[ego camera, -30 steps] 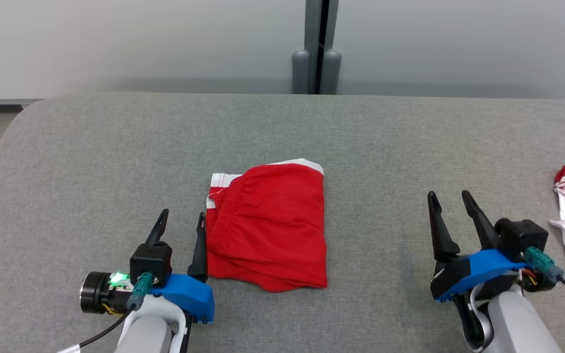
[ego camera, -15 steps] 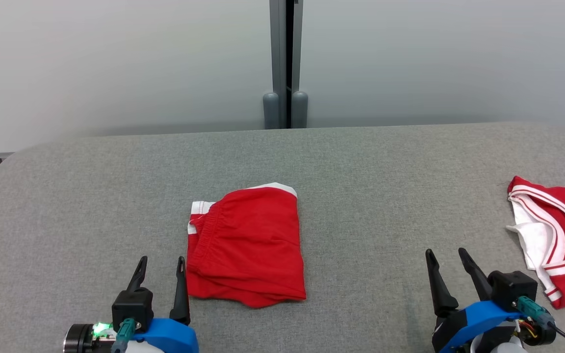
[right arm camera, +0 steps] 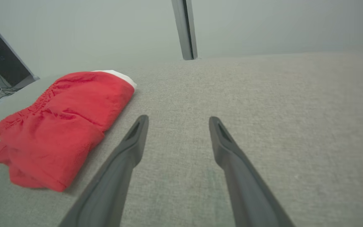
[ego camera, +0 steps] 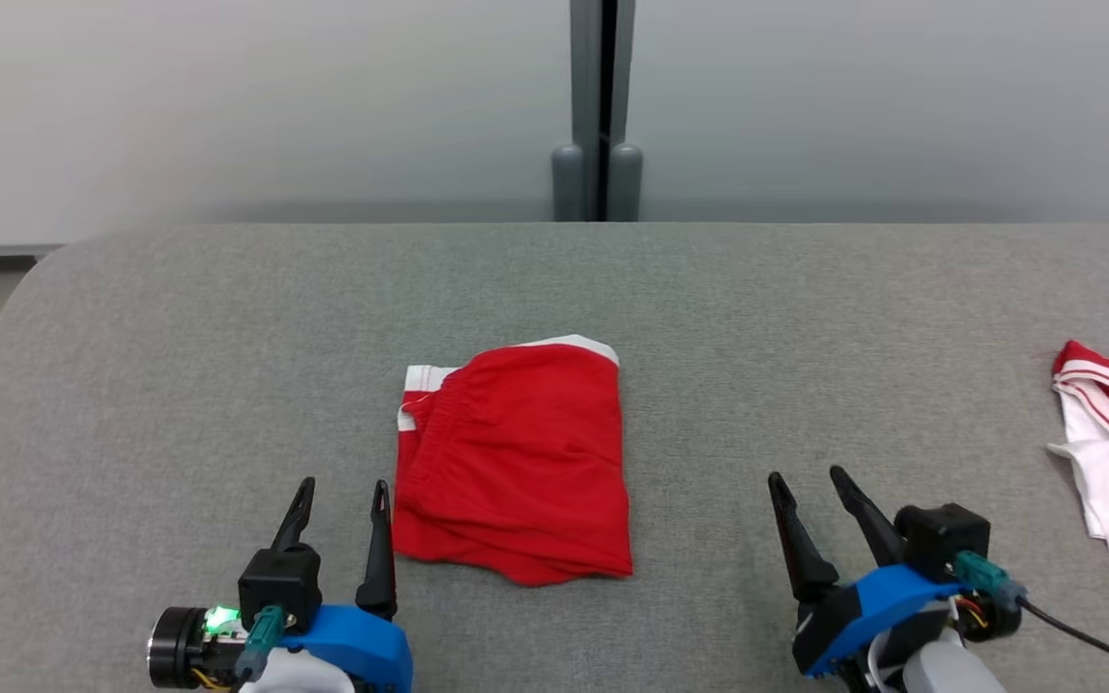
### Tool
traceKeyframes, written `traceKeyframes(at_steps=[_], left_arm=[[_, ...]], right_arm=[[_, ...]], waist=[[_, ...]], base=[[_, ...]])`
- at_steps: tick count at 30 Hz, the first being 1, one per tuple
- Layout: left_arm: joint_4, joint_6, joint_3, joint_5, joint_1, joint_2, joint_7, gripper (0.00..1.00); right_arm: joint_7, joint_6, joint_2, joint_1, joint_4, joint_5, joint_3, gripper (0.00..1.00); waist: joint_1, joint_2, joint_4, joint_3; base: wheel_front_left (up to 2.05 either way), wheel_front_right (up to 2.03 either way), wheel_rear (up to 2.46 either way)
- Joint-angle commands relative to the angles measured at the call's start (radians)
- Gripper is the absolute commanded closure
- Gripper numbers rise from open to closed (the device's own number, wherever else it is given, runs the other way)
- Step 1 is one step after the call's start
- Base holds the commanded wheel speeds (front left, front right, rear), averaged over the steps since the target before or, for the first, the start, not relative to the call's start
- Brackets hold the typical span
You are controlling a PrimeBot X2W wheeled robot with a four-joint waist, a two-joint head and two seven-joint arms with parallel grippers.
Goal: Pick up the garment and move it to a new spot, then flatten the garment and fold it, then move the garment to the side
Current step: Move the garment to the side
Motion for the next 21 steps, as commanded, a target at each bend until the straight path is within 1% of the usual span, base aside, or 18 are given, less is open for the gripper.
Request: traceKeyframes(at_steps=[1, 5, 7, 9, 10, 15, 19, 20, 21], left_arm=[[0.003, -0.008, -0.006, 0.004, -0.022, -0.006, -0.005, 0.0], [0.011, -0.022, -0.018, 0.009, -0.033, -0.015, -0.005, 0.0], [0.013, -0.021, -0.017, 0.008, -0.035, -0.019, -0.005, 0.0], [0.012, -0.023, -0.016, 0.008, -0.035, -0.021, -0.005, 0.0], [0.012, -0.023, -0.016, 0.008, -0.035, -0.021, -0.005, 0.0], [0.01, -0.03, -0.008, 0.007, -0.025, -0.024, -0.005, 0.0], [0.005, -0.035, -0.001, 0.012, -0.021, -0.026, -0.005, 0.0], [0.004, -0.035, 0.001, 0.012, -0.022, -0.026, -0.005, 0.0], [0.003, -0.036, 0.002, 0.012, -0.025, -0.027, -0.005, 0.0]], right_arm=[[-0.003, 0.0, -0.002, -0.046, 0.021, 0.029, 0.04, 0.0], [-0.003, 0.0, -0.002, -0.125, 0.093, 0.067, 0.108, 0.0], [-0.003, 0.0, -0.002, -0.168, 0.133, 0.076, 0.134, 0.0], [-0.003, 0.0, -0.003, -0.203, 0.178, 0.09, 0.139, 0.0], [-0.003, 0.0, -0.003, -0.203, 0.178, 0.09, 0.139, 0.0], [0.003, 0.0, -0.003, -0.27, 0.308, 0.088, 0.129, 0.0], [0.028, 0.0, -0.003, -0.307, 0.402, 0.111, 0.148, 0.0], [0.033, 0.0, -0.002, -0.309, 0.418, 0.119, 0.161, 0.16], [0.032, 0.0, -0.002, -0.313, 0.429, 0.127, 0.171, 0.72]], waist=[[0.0, 0.0001, 0.06, 0.047], [0.0, 0.0001, 0.14, 0.079], [0.0, 0.0001, 0.177, 0.089], [0.0, 0.0001, 0.212, 0.098], [0.0, 0.0001, 0.212, 0.098], [0.0, 0.0001, 0.271, 0.112], [0.0, 0.0001, 0.28, 0.117], [0.0, 0.0001, 0.277, 0.119], [0.0, 0.0001, 0.273, 0.121]], base=[[0.0, 0.0, 0.0], [0.0, 0.0, 0.0], [0.0, 0.0, 0.0], [0.0, 0.0, 0.0], [0.0, 0.0, 0.0], [0.0, 0.0, 0.0], [0.0, 0.0, 0.0], [0.0, 0.0, 0.0], [0.0, 0.0, 0.0]])
